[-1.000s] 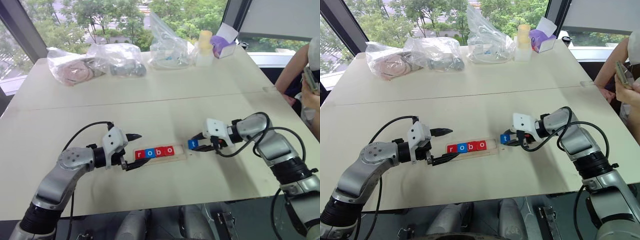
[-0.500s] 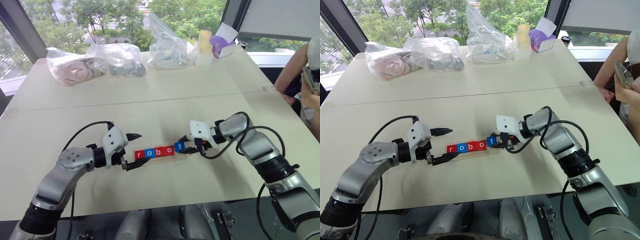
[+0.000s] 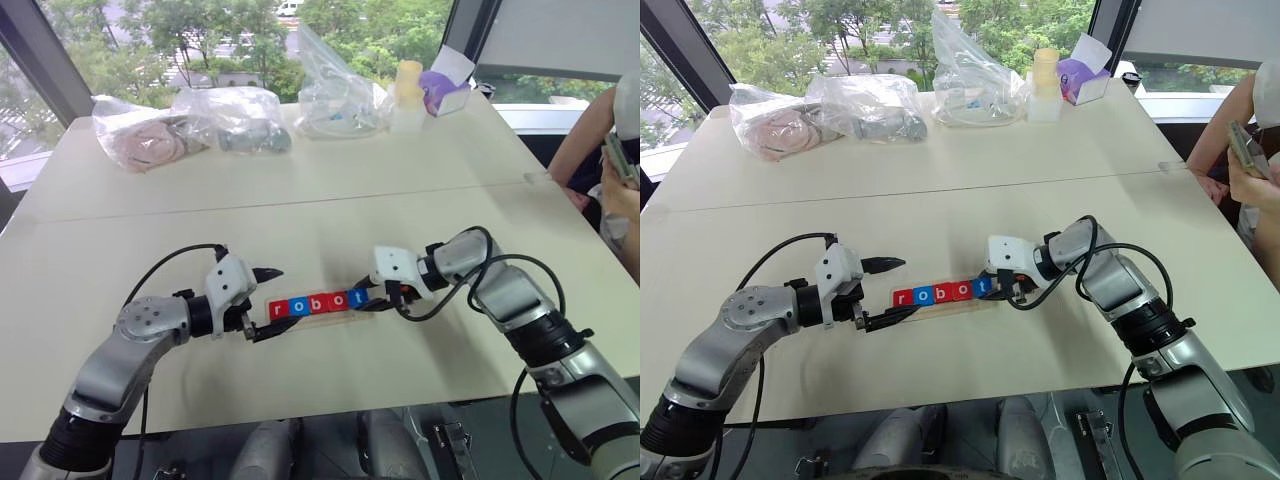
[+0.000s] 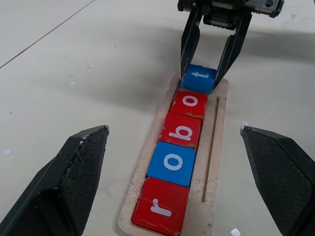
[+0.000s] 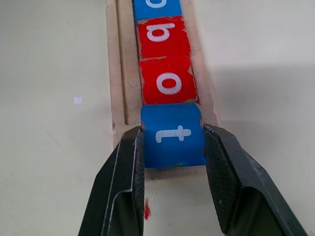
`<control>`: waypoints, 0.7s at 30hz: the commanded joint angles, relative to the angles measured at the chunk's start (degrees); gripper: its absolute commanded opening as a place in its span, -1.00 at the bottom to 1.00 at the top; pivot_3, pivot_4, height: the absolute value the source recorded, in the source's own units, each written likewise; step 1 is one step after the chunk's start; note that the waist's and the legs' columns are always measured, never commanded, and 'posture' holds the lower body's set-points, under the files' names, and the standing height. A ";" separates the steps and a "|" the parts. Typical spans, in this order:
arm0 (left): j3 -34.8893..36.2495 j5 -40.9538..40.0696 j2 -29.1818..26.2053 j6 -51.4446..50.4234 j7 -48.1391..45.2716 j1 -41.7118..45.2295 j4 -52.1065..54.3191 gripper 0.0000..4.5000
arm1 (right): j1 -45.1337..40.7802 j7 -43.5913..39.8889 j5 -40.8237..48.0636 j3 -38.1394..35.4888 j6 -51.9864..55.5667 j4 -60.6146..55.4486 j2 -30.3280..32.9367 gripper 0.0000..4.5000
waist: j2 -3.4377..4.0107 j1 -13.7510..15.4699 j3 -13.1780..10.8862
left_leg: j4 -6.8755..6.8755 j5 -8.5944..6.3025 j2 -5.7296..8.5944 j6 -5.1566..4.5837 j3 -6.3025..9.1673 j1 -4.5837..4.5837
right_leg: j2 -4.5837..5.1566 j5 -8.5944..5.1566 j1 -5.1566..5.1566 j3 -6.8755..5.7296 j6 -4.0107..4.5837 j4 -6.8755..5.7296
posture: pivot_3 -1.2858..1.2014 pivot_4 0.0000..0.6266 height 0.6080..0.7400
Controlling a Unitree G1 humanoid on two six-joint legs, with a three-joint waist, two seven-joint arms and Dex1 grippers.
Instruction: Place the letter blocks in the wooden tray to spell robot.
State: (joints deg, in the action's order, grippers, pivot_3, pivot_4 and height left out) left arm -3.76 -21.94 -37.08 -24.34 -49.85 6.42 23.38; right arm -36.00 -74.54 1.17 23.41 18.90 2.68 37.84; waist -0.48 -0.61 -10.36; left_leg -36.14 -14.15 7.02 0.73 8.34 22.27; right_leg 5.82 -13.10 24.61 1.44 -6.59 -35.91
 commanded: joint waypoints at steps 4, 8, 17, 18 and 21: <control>0.25 -0.61 0.11 0.15 0.14 -0.22 2.14 1.00 | -0.71 0.27 0.36 -0.15 0.57 -1.72 -0.91 -0.50 | 0.00 -0.02 0.00 | 0.00 0.00 0.00 0.00 0.00 0.00 | 0.00 0.00 0.00 0.00 0.00 0.00 | 0.03 -0.52 1.00; 0.34 -0.72 0.14 0.02 0.21 -0.56 2.46 1.00 | -0.80 0.65 0.06 -0.17 0.26 -1.43 -1.06 0.15 | 0.00 -0.01 0.00 | 0.00 0.00 0.00 0.00 0.00 0.00 | 0.00 0.00 0.00 0.00 0.00 0.00 | 0.03 -0.52 1.00; 0.06 -0.74 0.20 -0.16 0.08 -0.18 2.41 1.00 | -1.55 1.16 -0.13 -0.76 0.07 -1.63 -0.60 0.97 | 0.00 0.00 0.00 | 0.00 0.00 0.00 0.00 0.00 0.00 | 0.00 0.00 0.00 0.00 0.00 0.00 | 0.03 -0.52 1.00; 0.06 -0.76 0.18 -0.17 0.02 -0.14 2.41 1.00 | -1.76 1.23 0.04 -1.16 0.33 -1.69 -0.42 0.97 | 0.00 0.00 0.00 | 0.00 0.00 0.00 0.00 0.00 0.00 | 0.00 0.00 0.00 0.00 0.00 0.00 | 0.03 -0.52 1.00; -0.03 -0.76 0.16 -0.23 -0.12 0.08 2.33 1.00 | -2.16 1.24 0.00 -1.68 0.07 -1.03 0.13 0.97 | 0.00 0.00 0.00 | 0.00 0.00 0.00 0.00 0.00 0.00 | 0.00 0.00 0.00 0.00 0.00 -0.01 | 0.03 -0.52 1.00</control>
State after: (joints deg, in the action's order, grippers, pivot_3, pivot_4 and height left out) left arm -3.79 -22.00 -36.90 -24.70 -49.86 5.95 23.80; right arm -36.56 -73.36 0.82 23.73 19.56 2.66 37.34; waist -0.48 -0.61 -10.36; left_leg -36.14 -14.15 7.02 0.74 8.34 22.27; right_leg 5.82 -13.10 24.61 1.44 -6.59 -35.92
